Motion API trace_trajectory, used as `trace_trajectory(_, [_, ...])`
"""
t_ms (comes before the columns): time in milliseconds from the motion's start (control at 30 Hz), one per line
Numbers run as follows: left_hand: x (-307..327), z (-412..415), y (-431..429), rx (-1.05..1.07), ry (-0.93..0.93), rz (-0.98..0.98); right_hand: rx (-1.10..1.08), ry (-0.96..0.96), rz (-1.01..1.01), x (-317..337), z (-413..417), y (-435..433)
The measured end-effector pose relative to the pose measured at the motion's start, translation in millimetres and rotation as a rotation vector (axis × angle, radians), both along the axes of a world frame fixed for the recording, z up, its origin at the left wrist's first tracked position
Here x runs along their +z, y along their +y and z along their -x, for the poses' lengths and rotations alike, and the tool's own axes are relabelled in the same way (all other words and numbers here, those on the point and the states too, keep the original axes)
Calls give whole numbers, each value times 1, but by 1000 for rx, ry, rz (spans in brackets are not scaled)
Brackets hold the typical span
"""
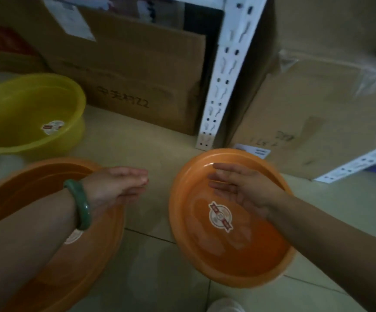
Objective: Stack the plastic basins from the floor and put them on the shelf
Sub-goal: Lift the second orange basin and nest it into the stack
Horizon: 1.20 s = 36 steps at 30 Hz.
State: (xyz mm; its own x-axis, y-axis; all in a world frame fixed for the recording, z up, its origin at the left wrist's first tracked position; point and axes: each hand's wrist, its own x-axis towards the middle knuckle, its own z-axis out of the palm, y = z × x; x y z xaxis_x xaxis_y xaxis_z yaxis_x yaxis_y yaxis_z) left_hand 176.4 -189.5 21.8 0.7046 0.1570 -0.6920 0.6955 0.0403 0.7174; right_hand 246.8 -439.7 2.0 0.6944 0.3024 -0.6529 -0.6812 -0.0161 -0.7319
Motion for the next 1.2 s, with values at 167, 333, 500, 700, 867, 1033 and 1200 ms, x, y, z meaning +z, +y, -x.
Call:
trace_trajectory(167, [-16,-28,-33,-80,31,-67,-154,14,61,-2,5,-52])
trace_trajectory(333, [-30,-45,-57,-193,123,-110,-273,34,141,-7,15,-93])
trace_trajectory(500, [-41,-54,-73,-266,198,-133,-370,48,228,-18,24,-121])
trace_trajectory(700, [-50,-56,-83,-347,245,-232,-470,-57,619,-31,30,-141])
trace_trajectory(867, [-52,-55,-81,-353,240,-271,-316,62,629,-36,36,-139])
trace_trajectory(1033, [-47,-53,-74,-351,162,-325,-284,-14,657,-28,35,-134])
trace_trajectory(1200, [-29,-52,-55,-315,114,-327,-257,-107,649,-12,20,-121])
